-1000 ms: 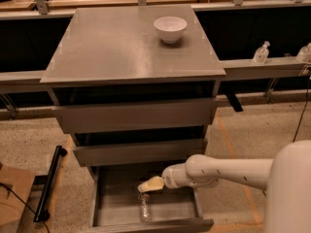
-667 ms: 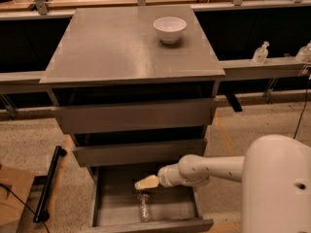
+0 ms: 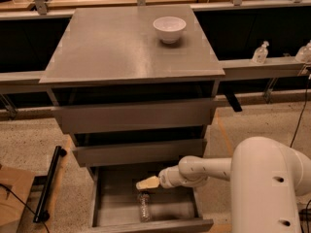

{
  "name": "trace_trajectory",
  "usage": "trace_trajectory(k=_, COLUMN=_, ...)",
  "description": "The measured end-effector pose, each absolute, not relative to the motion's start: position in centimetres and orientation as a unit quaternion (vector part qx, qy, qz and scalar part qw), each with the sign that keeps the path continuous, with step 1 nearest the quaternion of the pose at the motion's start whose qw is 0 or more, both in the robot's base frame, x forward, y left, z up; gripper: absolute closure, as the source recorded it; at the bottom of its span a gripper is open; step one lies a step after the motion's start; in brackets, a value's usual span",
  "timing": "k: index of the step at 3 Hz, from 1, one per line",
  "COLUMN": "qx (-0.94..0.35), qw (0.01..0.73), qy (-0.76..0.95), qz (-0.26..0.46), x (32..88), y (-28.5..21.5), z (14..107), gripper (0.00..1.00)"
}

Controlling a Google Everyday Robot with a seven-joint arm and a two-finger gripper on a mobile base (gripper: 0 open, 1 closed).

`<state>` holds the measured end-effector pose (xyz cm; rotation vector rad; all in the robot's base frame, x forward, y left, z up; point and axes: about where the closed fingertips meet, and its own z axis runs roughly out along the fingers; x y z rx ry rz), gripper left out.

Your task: Pick water bottle from bottom drawer and place on counter

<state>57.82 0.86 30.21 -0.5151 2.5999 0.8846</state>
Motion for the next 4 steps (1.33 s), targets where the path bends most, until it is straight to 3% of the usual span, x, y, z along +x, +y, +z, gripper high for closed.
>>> trace_trajectory(k=4, qx=-0.087, qw=0.064, qy=0.965, qz=0.237, x=56.8, y=3.6, z=15.9, gripper=0.0)
